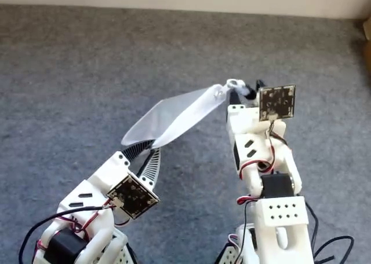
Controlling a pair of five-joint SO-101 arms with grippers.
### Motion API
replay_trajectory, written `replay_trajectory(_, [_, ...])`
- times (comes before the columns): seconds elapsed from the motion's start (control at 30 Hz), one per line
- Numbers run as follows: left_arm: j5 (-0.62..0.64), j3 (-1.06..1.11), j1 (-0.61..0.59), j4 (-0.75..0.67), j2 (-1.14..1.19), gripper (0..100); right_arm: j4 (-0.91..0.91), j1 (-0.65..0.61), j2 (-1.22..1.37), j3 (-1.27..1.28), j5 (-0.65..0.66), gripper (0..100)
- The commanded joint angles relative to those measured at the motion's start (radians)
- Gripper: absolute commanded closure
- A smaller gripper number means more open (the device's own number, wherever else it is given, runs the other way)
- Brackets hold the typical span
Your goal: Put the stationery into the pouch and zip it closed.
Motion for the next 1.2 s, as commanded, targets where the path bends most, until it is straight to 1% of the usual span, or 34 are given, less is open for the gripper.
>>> replay_trajectory(0.0, [0.012,0.019,-0.018,0.011,-0.004,99,0.151,-0.013,-0.054,-0.099,-0.029,80.0])
replay_trajectory(0.2, [0.012,0.035,-0.019,0.012,-0.004,99,0.321,-0.104,-0.272,-0.087,-0.021,80.0])
replay_trajectory(0.33, [0.012,0.054,-0.019,0.009,-0.004,99,0.424,-0.205,-0.367,-0.084,-0.021,80.0])
replay_trajectory(0.47, [0.012,0.081,-0.019,0.006,-0.004,99,0.484,-0.302,-0.424,-0.087,-0.021,80.0])
replay_trajectory(0.53, [0.012,0.108,-0.019,-0.026,-0.004,99,0.499,-0.337,-0.450,-0.087,-0.021,80.0])
replay_trajectory(0.63, [0.012,0.159,-0.021,-0.080,-0.004,99,0.501,-0.354,-0.499,-0.085,-0.021,80.0])
replay_trajectory(0.77, [0.014,0.180,-0.013,-0.092,-0.002,99,0.512,-0.354,-0.587,-0.084,-0.021,80.0])
replay_trajectory(0.87, [0.014,0.180,-0.013,-0.092,-0.002,99,0.595,-0.354,-0.653,-0.085,-0.020,80.0])
replay_trajectory(0.93, [0.014,0.180,-0.013,-0.092,-0.002,98,0.667,-0.354,-0.699,-0.082,0.015,80.0])
replay_trajectory(1.07, [0.021,0.182,-0.012,-0.091,-0.002,90,0.831,-0.354,-0.794,-0.082,0.068,80.0])
replay_trajectory(1.17, [0.117,0.177,-0.012,-0.091,-0.002,85,0.941,-0.351,-0.808,-0.082,0.068,80.0])
